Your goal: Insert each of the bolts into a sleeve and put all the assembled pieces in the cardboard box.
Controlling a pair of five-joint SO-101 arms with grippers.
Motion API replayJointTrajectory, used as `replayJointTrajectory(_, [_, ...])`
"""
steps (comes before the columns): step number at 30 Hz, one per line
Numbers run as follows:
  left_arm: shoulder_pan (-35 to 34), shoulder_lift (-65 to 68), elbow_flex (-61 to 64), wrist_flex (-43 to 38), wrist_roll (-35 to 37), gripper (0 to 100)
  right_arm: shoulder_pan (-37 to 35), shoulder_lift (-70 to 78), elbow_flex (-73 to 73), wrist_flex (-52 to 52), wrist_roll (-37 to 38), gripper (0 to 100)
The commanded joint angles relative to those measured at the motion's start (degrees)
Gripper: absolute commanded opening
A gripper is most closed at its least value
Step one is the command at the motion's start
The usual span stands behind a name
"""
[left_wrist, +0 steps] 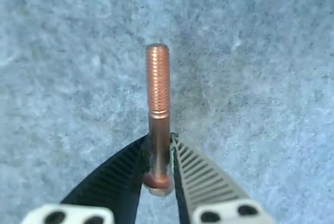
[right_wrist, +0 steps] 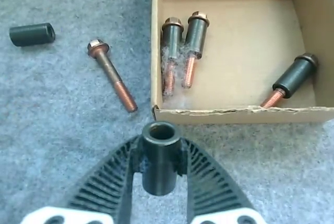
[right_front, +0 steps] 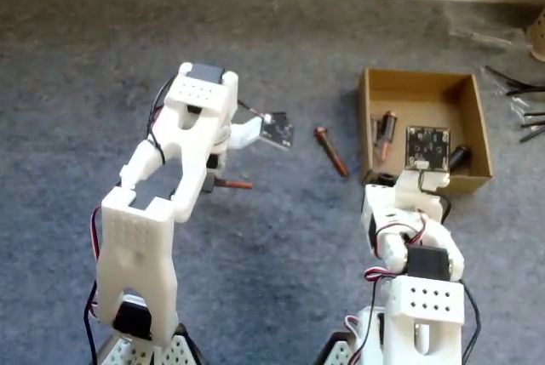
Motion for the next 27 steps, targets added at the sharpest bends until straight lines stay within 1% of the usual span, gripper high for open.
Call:
replayJointTrajectory(1, [-0.13, -0.66, 0.04, -3.34, -22.86, 0, 0.31, -1.01, -0.31, -1.98, 0.09, 0.4])
replayJointTrajectory(4, [-0.4, -0.4, 0.13, -4.66, -22.86, 0, 0.48, -1.01, 1.36, -4.0, 0.35, 0.4])
replayJointTrajectory(7, [-0.4, 1.54, -0.48, -5.19, -22.86, 0, 0.22, -1.01, 2.68, -5.41, 3.25, 0.4])
replayJointTrajectory(10, [-0.48, 4.09, -0.48, -7.38, -22.86, 1, 0.22, -1.01, 2.59, -5.41, 2.73, 0.4])
replayJointTrajectory(12, [-0.48, 5.23, -0.48, -7.56, -22.86, 6, 0.22, -1.01, 2.59, -5.41, 2.81, 0.4])
replayJointTrajectory(15, [-0.48, 5.23, -0.48, -7.91, -22.77, 17, 0.22, -1.01, 2.59, -5.41, 2.81, 0.4])
replayJointTrajectory(17, [-0.48, 4.62, -0.48, -7.91, -22.42, 19, 0.22, -1.01, 2.59, -5.41, 2.99, 0.4])
replayJointTrajectory(23, [-0.48, 2.33, -1.8, -7.74, -16.62, 19, 0.22, -1.01, 2.59, -5.41, 3.08, 0.4])
replayJointTrajectory(27, [-0.31, 1.89, -5.49, -7.47, -8.7, 19, 0.13, -1.01, 2.59, -5.41, 3.16, 0.4])
